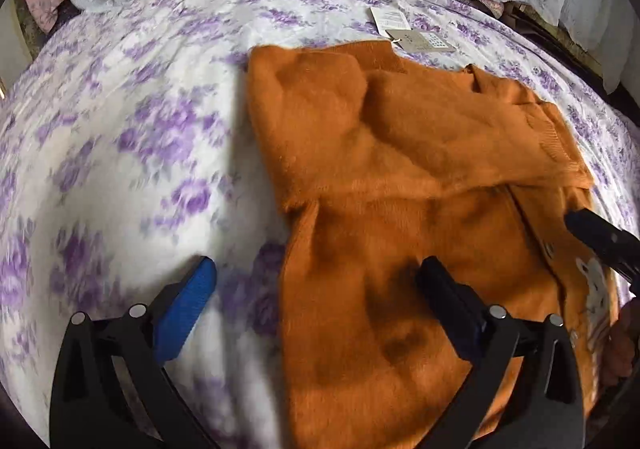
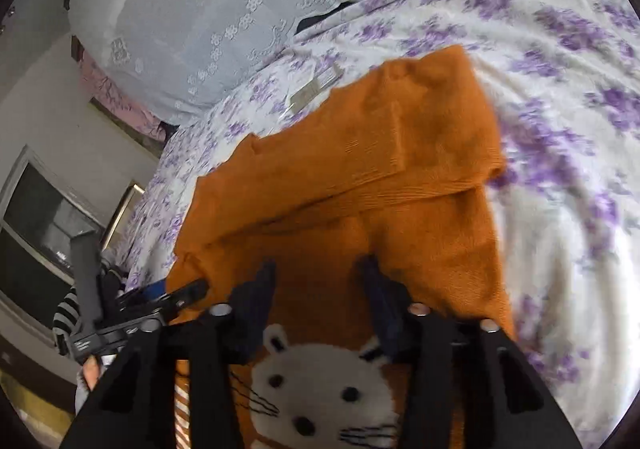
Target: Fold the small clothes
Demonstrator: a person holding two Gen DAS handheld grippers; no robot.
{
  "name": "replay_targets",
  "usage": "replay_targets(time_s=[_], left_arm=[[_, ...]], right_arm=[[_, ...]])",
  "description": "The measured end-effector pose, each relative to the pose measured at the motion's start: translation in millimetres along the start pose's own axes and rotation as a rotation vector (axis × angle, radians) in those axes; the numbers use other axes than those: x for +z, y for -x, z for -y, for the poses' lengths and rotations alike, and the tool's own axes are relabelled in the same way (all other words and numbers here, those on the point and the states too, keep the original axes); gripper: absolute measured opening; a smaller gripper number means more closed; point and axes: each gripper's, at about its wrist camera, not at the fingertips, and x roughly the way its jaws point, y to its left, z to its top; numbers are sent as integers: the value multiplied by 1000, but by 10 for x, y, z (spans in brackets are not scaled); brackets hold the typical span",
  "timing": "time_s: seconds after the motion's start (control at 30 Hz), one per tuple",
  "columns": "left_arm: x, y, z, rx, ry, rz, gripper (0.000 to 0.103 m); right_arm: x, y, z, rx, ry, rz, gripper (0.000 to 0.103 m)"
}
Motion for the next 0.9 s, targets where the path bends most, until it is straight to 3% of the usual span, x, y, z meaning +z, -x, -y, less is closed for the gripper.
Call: replay_targets(time_s=[0.1,0.2,0.43,0.73,0.9], left_arm=[[-268,204,-77,-14,14,22,99],[-624,460,-134,-57,15,47,98],[-1200,807,-99,-248,-13,39,98],[-1309,877,-227,-438,54,20,98],[-1210,770,-143,-530,46,-21,98]], right_arm=[[-140,300,160,-35,-77,62,35],[-298,576,229,-28,-77,102,37],[-841,914,360,-98,-45,78,41],[-1233,1080,385,-46,-31,40,40],[-1111,917,346,5,-15,-20,41]])
